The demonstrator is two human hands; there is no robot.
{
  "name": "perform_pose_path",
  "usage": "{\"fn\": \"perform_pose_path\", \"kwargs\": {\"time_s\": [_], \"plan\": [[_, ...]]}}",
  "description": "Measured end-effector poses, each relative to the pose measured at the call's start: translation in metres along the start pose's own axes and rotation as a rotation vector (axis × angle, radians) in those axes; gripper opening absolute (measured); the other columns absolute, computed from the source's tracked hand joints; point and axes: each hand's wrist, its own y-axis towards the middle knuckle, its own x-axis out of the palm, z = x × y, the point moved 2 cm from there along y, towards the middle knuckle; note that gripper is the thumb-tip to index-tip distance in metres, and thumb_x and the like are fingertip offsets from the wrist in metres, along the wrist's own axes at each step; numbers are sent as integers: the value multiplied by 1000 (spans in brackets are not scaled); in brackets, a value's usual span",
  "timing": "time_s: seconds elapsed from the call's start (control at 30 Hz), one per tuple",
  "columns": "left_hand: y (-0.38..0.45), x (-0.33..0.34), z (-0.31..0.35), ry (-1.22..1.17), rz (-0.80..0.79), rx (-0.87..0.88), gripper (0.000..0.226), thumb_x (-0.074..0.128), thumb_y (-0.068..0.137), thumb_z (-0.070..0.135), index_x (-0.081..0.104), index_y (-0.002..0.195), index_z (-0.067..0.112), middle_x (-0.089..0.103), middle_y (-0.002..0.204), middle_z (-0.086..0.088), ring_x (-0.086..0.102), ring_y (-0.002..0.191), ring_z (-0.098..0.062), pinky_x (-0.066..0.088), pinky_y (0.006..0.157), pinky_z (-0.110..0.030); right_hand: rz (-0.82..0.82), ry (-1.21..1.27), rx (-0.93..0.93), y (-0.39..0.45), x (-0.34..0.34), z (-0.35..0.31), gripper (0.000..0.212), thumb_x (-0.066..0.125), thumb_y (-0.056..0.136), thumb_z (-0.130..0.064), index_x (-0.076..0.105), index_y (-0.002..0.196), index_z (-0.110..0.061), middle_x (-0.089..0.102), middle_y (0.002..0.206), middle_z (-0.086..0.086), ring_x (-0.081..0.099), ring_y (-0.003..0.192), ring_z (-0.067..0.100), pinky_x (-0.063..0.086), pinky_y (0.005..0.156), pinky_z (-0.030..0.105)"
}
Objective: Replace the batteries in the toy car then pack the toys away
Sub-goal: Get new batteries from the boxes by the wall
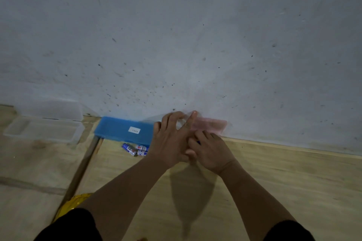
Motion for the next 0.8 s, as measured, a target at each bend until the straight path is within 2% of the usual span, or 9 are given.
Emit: {"fn": "perform_pose_path", "kwargs": {"time_s": [0.07, 0.17, 0.27, 0.33, 0.43, 0.6, 0.67, 0.73, 0.8], "plan": [[-1, 0, 0, 4, 1, -4, 134, 78, 27, 71, 28, 143, 26, 36, 123, -8, 36, 108, -24, 48, 69, -39, -16, 9, 6, 0, 0, 1, 39, 16, 100, -42, 47, 95, -18, 64, 90, 5, 60, 72, 22, 49, 60, 30], [-2, -1, 2, -3, -22, -25, 133, 84, 29, 65, 24, 143, 27, 33, 126, -9, 34, 112, -25, 48, 72, -42, -21, 6, 26, -8, -6, -6, 31, 31, 97, -38, 53, 101, -17, 65, 95, 5, 60, 82, 24, 48, 69, 33], [-6, -1, 3, -91, -87, -42, 126, 86, 41, 55, 14, 143, 35, 21, 135, -5, 27, 123, -27, 42, 86, -48, 96, -61, 235, -21, -27, -8, 34, 38, 92, -30, 58, 116, -16, 64, 113, 9, 57, 103, 28, 45, 80, 39], [-11, -3, 4, -74, -75, -37, 125, 87, 39, 54, 20, 143, 36, 24, 139, -3, 26, 126, -26, 42, 86, -49, 163, -117, 399, -29, -39, -5, 39, 42, 89, -26, 52, 125, -13, 59, 125, 15, 47, 118, 31, 41, 90, 45], [-21, 0, 10, -43, -40, -23, 116, 86, 39, 54, 33, 139, 32, 33, 139, 1, 31, 126, -25, 45, 84, -50, 116, -124, 490, -40, -43, -7, 47, 36, 92, -28, 43, 135, -9, 54, 133, 14, 41, 127, 29, 39, 99, 48], [-40, 7, 17, -3, -25, 81, 80, 88, 47, 34, 55, 120, 29, 61, 119, 10, 40, 117, -15, 36, 84, -40, 80, -157, 361, -56, -34, -23, 36, 44, 88, -24, 60, 115, -8, 66, 112, 10, 51, 118, 28, 35, 96, 47], [-44, 8, 19, -5, -47, 82, 79, 87, 51, 36, 58, 124, 28, 64, 116, 12, 41, 114, -14, 37, 83, -39, 79, -148, 353, -59, -30, -27, 33, 44, 88, -25, 63, 111, -9, 67, 110, 7, 49, 118, 26, 35, 95, 47], [-46, 11, 20, -2, -43, 81, 78, 85, 55, 38, 58, 127, 25, 64, 117, 12, 42, 113, -14, 30, 81, -38, 95, -134, 362, -60, -29, -27, 32, 45, 88, -26, 66, 106, -9, 67, 108, 6, 47, 118, 25, 36, 95, 46], [-48, 15, 20, -23, -36, 79, 73, 85, 58, 34, 60, 125, 22, 65, 118, 11, 42, 113, -14, 27, 80, -37, 118, -111, 376, -61, -27, -26, 31, 45, 89, -26, 68, 103, -9, 68, 105, 5, 50, 116, 26, 38, 93, 45]]}}
